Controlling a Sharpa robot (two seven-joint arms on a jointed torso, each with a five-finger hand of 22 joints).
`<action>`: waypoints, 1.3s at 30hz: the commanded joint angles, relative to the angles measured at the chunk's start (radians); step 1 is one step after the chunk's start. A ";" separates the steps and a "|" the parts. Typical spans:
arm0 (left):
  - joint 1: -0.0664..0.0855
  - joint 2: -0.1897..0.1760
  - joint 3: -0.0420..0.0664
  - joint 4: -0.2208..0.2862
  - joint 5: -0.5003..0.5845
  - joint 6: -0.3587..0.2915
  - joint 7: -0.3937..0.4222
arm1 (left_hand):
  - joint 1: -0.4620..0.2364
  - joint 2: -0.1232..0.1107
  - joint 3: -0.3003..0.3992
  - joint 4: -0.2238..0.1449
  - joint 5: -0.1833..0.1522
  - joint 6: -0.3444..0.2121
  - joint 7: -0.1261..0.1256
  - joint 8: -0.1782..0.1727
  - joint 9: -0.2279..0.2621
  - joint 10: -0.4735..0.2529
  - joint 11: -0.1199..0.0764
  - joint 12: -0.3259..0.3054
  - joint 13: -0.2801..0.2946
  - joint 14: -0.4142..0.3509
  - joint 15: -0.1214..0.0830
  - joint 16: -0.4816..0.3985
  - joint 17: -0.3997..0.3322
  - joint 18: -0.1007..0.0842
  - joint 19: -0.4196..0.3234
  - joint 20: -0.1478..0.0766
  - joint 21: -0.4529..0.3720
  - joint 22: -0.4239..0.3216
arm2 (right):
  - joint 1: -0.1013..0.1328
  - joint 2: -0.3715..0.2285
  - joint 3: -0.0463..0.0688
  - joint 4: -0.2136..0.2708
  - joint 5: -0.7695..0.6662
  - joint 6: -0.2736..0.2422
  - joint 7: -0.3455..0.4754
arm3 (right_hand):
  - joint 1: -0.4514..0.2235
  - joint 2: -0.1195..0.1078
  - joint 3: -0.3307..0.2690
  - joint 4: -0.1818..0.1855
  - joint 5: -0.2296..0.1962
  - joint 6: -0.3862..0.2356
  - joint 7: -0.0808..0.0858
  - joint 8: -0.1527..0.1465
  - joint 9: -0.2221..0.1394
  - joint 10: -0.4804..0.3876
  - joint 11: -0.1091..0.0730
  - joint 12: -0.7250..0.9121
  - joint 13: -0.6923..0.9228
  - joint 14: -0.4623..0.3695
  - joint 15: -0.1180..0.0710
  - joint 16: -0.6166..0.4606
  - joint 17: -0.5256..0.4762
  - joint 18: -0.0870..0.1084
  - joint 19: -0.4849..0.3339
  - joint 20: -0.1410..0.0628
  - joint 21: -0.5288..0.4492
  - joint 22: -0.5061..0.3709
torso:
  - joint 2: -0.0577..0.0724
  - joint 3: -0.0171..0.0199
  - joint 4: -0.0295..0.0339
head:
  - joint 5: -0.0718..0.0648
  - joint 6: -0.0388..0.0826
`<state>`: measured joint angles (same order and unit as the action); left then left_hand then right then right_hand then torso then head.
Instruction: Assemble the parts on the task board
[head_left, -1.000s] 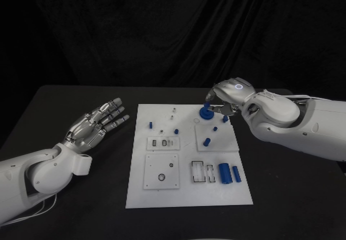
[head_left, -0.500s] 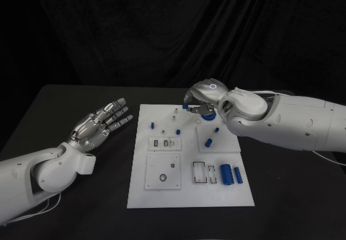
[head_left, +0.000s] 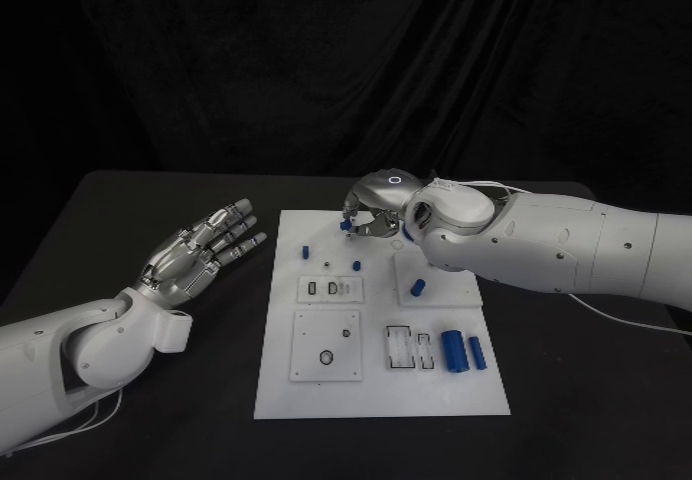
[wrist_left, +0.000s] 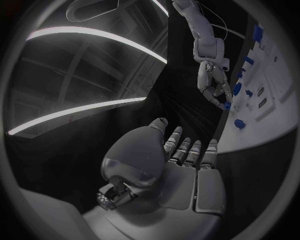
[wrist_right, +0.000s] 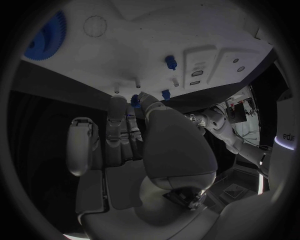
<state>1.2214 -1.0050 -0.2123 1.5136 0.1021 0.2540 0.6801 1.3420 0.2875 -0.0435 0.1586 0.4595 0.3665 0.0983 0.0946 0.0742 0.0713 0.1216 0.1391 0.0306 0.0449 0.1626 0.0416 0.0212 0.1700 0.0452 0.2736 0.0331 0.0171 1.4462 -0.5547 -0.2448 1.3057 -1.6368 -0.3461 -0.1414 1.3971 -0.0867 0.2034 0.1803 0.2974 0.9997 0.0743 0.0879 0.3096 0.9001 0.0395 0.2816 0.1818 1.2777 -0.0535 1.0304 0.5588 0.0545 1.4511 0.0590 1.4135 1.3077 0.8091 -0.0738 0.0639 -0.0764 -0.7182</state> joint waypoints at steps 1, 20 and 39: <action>-0.001 0.005 0.001 -0.001 0.004 0.004 0.047 | 0.001 0.002 0.007 -0.001 0.006 -0.005 0.004 -0.001 0.001 -0.006 0.002 0.004 0.000 0.003 0.006 -0.001 -0.001 0.010 -0.002 0.008 -0.005 -0.001 | -0.006 0.013 0.002 -0.022 0.042 0.006 0.043 | 0.001 0.004 0.010 0.000 -0.007 -0.008 -0.002 -0.008 0.000 -0.001 0.006 -0.004 -0.002 -0.001 0.009 -0.003 -0.001 -0.004 0.003 0.005 0.000 0.130 | 0.000 -0.0006 0.0019 | -0.003 0.001; -0.001 0.020 0.001 -0.015 0.004 0.011 0.046 | 0.001 0.002 0.008 -0.002 0.006 -0.005 0.004 0.000 0.001 -0.006 0.001 0.005 0.000 0.003 0.006 -0.001 -0.001 0.010 -0.002 0.008 -0.005 -0.001 | -0.024 0.055 0.004 -0.127 0.085 -0.057 0.081 | 0.009 0.009 0.026 -0.007 0.000 -0.028 0.002 -0.022 -0.005 -0.022 0.006 -0.018 -0.007 -0.013 0.011 -0.005 -0.004 -0.002 -0.003 0.009 -0.006 0.129 | 0.001 -0.0006 -0.0003 | 0.001 0.003; -0.001 0.027 0.001 -0.022 0.004 0.018 0.040 | 0.000 0.003 0.012 -0.003 0.007 -0.007 0.004 -0.001 0.001 -0.007 0.002 0.004 0.000 0.002 0.006 -0.002 -0.001 0.010 -0.003 0.008 -0.005 -0.001 | -0.029 0.062 0.005 -0.166 0.086 -0.019 0.067 | 0.009 0.013 0.030 -0.007 0.001 -0.032 0.002 -0.022 -0.006 -0.026 0.006 -0.020 -0.008 -0.013 0.011 -0.002 0.000 -0.003 -0.002 0.009 -0.005 0.131 | -0.001 -0.0003 -0.0036 | 0.002 0.003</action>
<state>1.2214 -0.9795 -0.2122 1.4904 0.1022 0.2572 0.6801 1.3420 0.2875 -0.0379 0.1530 0.4634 0.3629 0.1019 0.0946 0.0742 0.0713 0.1216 0.1391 0.0306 0.0449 0.1626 0.0415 0.0212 0.1700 0.0417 0.2771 0.0331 0.0171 1.4206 -0.4912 -0.2404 1.1408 -1.5512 -0.3740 -0.0683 1.4056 -0.0787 0.2264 0.1738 0.2936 0.9767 0.0762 0.0685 0.3047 0.8787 0.0466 0.2666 0.1745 1.2704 -0.0462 1.0304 0.5582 0.0545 1.4474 0.0626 1.4095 1.3075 0.8085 -0.0737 0.0604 -0.0748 -0.7152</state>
